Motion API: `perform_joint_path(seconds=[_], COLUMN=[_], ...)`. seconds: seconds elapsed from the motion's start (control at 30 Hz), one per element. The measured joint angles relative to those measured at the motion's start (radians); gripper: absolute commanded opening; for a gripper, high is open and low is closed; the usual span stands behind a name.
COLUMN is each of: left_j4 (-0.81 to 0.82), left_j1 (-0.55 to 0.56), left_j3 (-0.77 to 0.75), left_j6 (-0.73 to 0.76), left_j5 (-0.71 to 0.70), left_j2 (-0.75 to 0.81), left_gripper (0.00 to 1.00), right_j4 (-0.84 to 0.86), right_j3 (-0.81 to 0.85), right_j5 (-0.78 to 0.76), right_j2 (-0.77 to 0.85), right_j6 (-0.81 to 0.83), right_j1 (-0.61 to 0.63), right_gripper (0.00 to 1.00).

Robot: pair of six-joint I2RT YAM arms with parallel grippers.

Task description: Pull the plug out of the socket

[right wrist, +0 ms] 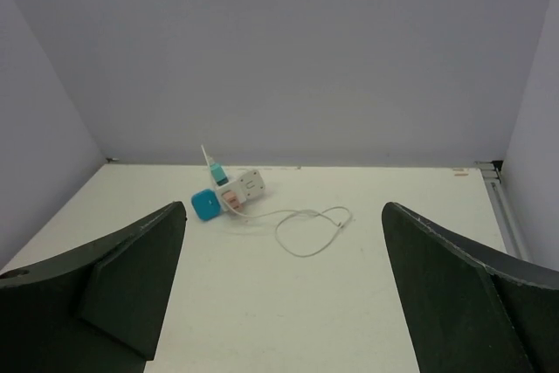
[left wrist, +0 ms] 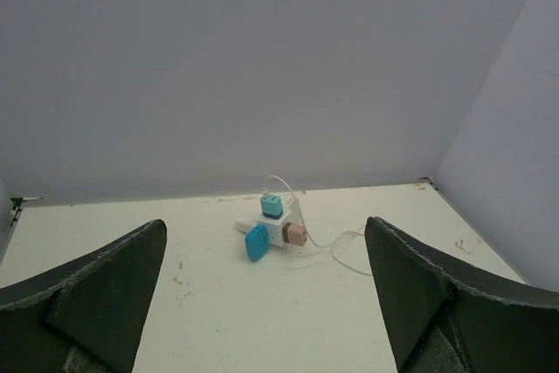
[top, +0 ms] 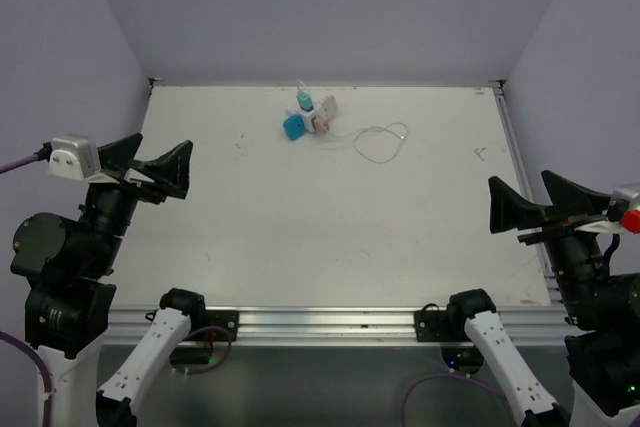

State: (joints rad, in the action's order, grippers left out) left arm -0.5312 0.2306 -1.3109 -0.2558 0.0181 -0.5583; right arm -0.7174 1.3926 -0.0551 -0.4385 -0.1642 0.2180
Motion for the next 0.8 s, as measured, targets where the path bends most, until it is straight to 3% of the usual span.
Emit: perform_joint_path(seconds=[0.5, 0.8], left_j4=[0.045, 0.06], left_j1=[0.0, 0.0], left_j3=[0.085, 0.216], left_j6=[-0.022, -0.022], left_j5=[0.0, -0.01], left_j2=[-0.027, -0.128], left_gripper=[1.0, 1.0], right_j4=[0.052, 0.081], right_j3=[-0.141, -0.341], right_j5=[0.023, 0.092], right_j2=[-0.01, -0.2], right_j6=[-0.031, -0.079], right_j1=[0.0, 0.0], right_gripper=[0.99, 0.99])
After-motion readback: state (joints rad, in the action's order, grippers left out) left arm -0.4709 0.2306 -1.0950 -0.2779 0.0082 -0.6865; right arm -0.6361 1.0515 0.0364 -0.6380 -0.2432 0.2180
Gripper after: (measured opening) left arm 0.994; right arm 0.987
